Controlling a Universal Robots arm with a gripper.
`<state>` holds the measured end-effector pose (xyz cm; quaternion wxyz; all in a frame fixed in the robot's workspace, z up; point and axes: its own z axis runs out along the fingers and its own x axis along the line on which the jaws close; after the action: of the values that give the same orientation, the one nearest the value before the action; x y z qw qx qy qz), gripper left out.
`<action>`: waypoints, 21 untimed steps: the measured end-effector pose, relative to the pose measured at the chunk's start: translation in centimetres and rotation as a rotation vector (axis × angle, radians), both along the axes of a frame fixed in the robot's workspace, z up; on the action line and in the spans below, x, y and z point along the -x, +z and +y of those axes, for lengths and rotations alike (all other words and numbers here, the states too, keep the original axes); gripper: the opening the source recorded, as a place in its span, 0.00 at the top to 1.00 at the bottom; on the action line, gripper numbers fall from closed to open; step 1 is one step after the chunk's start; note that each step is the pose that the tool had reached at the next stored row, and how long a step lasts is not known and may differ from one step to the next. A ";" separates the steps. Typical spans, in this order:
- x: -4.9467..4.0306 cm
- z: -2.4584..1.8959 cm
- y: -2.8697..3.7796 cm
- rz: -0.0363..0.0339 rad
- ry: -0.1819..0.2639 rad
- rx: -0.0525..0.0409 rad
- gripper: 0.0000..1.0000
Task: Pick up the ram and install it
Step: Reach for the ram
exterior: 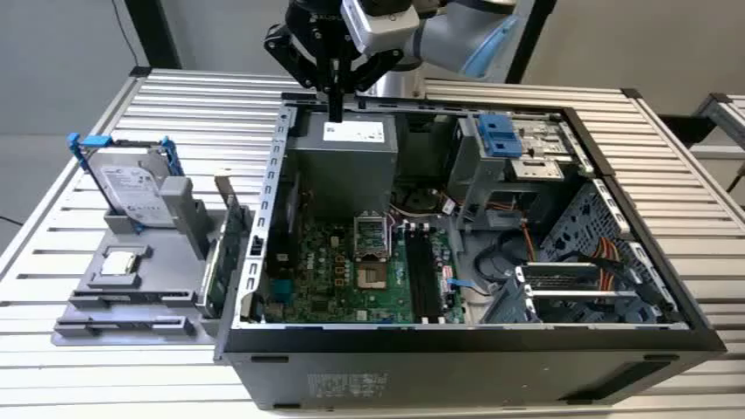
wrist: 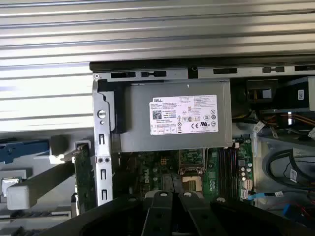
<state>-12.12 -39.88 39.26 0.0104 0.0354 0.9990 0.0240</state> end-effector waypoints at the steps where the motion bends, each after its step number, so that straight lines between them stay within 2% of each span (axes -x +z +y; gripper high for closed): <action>1: 0.00 0.00 0.00 0.0001 0.000 0.0000 1.00; 10: 0.12 0.00 0.00 0.0000 0.000 0.0001 1.00; 21: 1.41 0.00 0.00 0.0000 0.001 0.0000 1.00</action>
<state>-13.53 -39.88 39.26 0.0104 0.0349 0.9990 0.0240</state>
